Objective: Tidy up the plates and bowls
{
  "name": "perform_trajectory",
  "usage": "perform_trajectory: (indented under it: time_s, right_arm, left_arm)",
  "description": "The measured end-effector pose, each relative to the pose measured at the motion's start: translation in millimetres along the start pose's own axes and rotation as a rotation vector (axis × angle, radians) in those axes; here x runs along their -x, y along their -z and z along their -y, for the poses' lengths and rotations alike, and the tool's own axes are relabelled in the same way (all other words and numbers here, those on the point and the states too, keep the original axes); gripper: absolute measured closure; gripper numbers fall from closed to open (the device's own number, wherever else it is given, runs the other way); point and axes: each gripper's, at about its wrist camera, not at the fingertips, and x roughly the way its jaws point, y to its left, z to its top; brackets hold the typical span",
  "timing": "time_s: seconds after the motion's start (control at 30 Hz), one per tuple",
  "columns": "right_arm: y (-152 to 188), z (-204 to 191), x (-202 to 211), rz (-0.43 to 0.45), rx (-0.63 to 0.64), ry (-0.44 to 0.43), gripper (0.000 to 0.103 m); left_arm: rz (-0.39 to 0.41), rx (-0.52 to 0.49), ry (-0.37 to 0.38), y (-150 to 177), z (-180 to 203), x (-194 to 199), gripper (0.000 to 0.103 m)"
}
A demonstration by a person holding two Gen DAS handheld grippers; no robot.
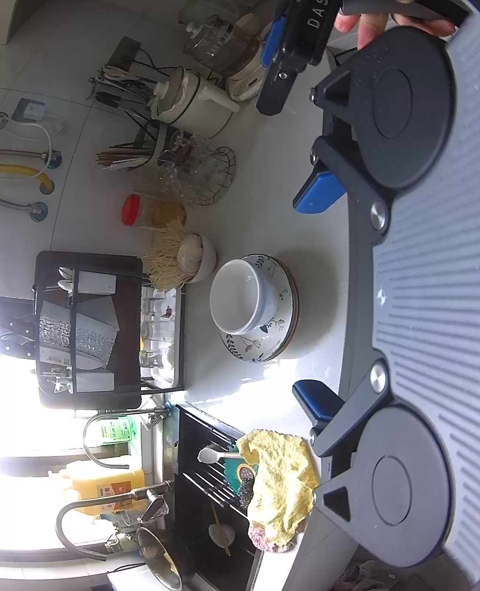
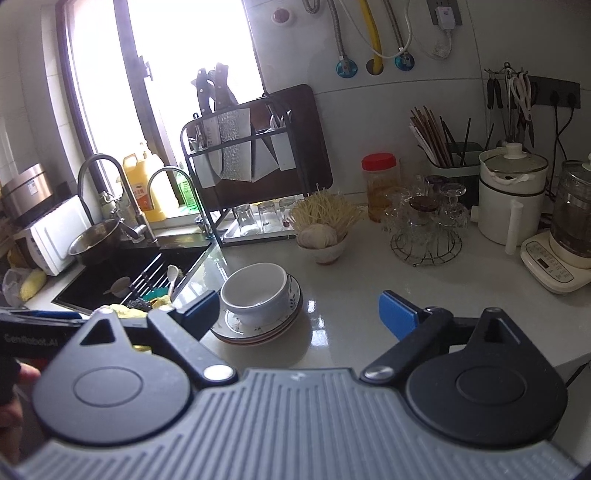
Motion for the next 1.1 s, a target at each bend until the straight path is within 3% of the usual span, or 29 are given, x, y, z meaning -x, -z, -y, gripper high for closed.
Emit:
perform_trajectory:
  time_s: [1.1]
  right_arm:
    - [1.7, 9.5, -0.8, -0.039, 0.013, 0.001, 0.008]
  left_arm:
    - [-0.018, 0.038, -0.034, 12.6, 11.5, 1.8, 0.005]
